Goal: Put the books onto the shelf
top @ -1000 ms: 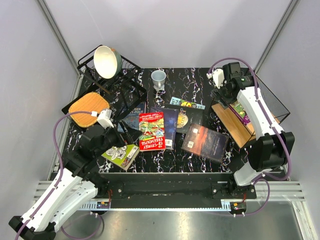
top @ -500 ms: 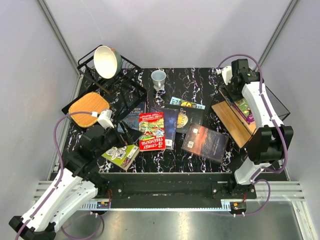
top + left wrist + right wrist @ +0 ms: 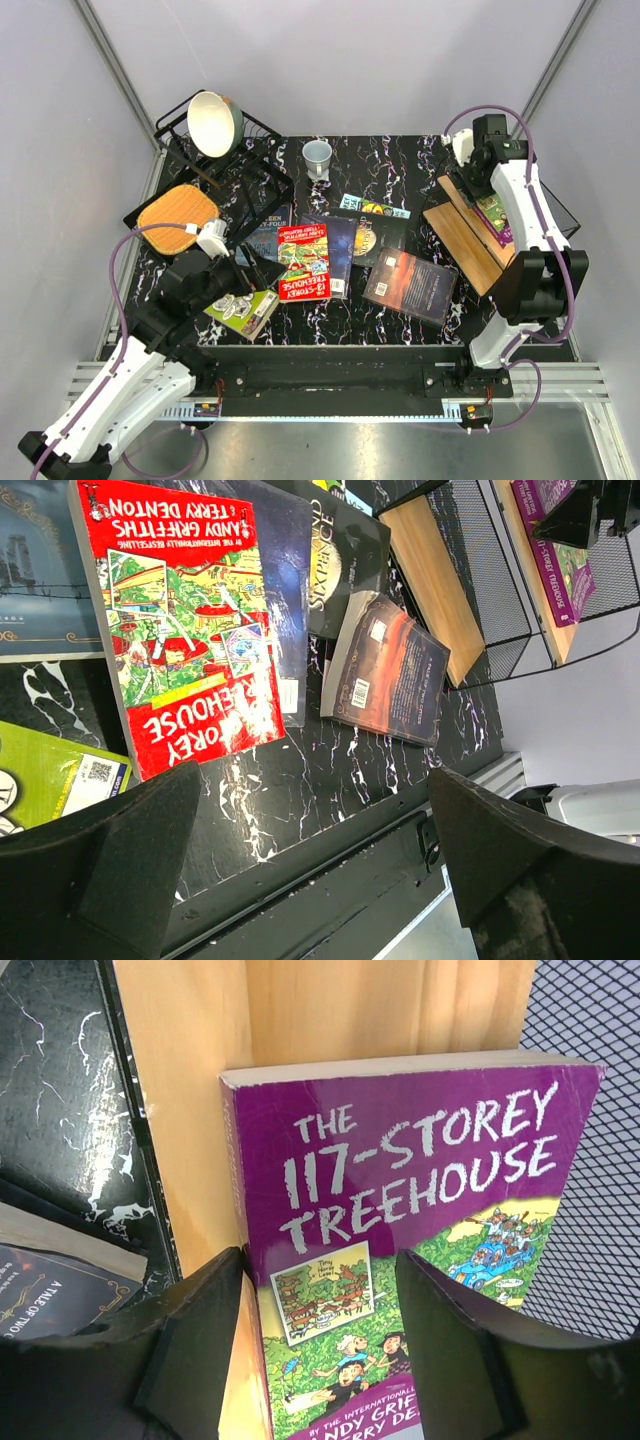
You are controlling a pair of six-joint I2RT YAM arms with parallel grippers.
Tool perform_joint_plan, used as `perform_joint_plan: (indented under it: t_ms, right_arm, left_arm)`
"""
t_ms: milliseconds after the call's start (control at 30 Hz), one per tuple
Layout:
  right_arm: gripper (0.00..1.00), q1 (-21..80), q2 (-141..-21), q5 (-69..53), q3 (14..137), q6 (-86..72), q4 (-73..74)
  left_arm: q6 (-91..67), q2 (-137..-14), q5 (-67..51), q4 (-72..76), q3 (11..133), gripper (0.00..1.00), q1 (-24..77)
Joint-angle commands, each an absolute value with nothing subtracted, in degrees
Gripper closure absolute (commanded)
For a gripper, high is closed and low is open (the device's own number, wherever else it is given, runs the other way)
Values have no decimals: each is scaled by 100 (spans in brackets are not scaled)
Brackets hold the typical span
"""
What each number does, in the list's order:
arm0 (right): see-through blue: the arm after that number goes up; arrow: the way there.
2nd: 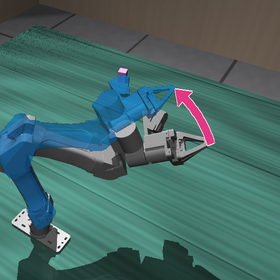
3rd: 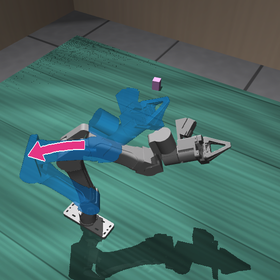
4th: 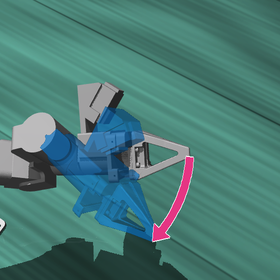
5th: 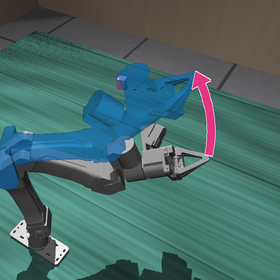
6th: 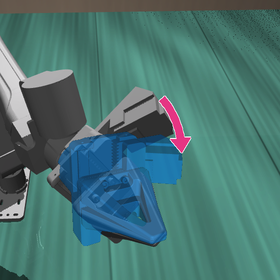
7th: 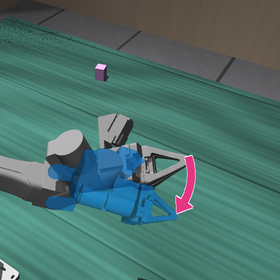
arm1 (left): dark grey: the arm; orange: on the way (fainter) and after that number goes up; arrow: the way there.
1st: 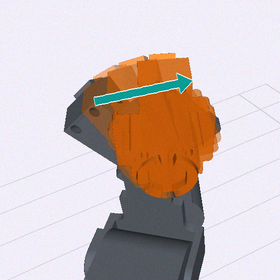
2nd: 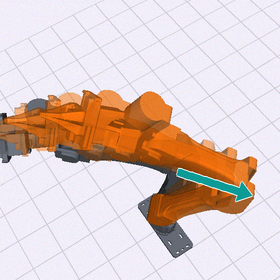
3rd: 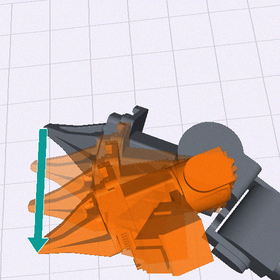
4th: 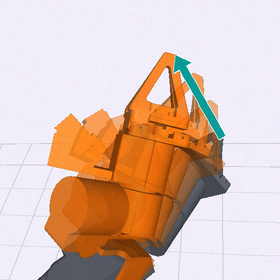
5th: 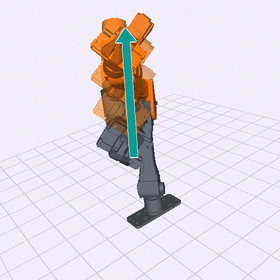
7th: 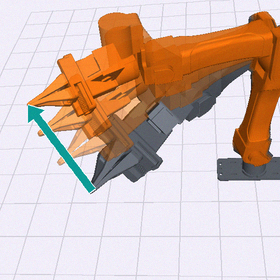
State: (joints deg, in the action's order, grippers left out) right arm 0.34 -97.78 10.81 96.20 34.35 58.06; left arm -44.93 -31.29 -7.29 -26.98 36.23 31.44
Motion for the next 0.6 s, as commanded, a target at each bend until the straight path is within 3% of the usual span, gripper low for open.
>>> perform_joint_plan:
  t_ms: [0,167,333,567]
  right_arm:
    - [32,-141,-9809,1064,10001,3542,5862]
    - [26,-141,-9721,310,10405,3533,6327]
    - [17,-132,-9326,-1798,10784,3480,6881]
    - [0,-132,-8351,-5392,8953,2990,5891]
  left_arm:
    - [-4386,-3208,-940,-2320,3674,1,3138]
    - [-4351,-3322,-1229,-2241,3727,1,3138]
    - [-4254,-3471,-1459,-2215,3709,1,3146]
    - [-4140,-3814,-1284,-2180,3621,1,3146]
